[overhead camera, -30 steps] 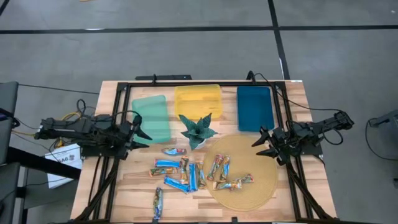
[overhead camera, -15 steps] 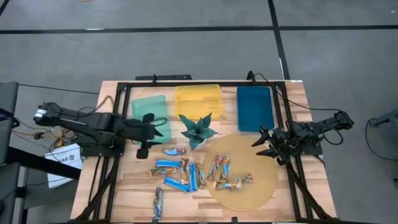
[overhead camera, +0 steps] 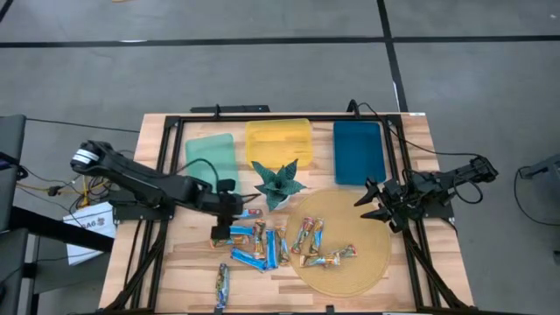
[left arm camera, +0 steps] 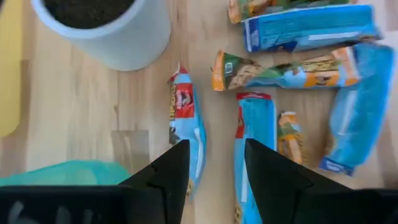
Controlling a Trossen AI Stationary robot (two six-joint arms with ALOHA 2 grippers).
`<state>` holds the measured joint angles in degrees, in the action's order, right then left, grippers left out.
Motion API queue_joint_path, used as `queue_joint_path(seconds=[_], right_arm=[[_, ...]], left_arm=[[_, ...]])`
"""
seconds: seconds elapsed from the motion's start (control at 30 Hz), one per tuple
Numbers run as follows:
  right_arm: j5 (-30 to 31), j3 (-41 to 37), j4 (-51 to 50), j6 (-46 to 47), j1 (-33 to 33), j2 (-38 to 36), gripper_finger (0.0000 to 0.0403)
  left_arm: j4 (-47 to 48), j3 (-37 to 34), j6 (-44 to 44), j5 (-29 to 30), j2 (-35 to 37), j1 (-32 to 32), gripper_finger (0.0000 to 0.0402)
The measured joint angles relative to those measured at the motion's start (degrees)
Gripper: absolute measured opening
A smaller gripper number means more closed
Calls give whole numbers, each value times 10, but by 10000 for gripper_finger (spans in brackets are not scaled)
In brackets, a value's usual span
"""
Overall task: Pick and place Granola Bars by type
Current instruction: Put the red granola bar into the yellow bin
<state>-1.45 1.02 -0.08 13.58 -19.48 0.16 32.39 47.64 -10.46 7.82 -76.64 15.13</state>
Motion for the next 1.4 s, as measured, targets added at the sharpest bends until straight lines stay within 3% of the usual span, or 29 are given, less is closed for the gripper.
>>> queue_joint_path(seconds=[0.37,0.57,0.8,1.0,1.17,1.4], right_arm=[[0,0,0,0,0,0,189],[0,0,0,0,0,0,189],[0,0,0,0,0,0,189],[0,0,-2,0,0,0,189],[0,0,-5,0,0,0,189],[0,0,-6,0,0,0,189]], left_arm=[[-40,10,65,2,-93,-20,213],[-40,10,96,2,-128,-20,215],[-33,9,107,59,-150,-27,214],[-34,9,105,62,-153,-33,214],[-31,9,100,49,-153,-33,192],[-29,9,78,26,-153,-33,109]])
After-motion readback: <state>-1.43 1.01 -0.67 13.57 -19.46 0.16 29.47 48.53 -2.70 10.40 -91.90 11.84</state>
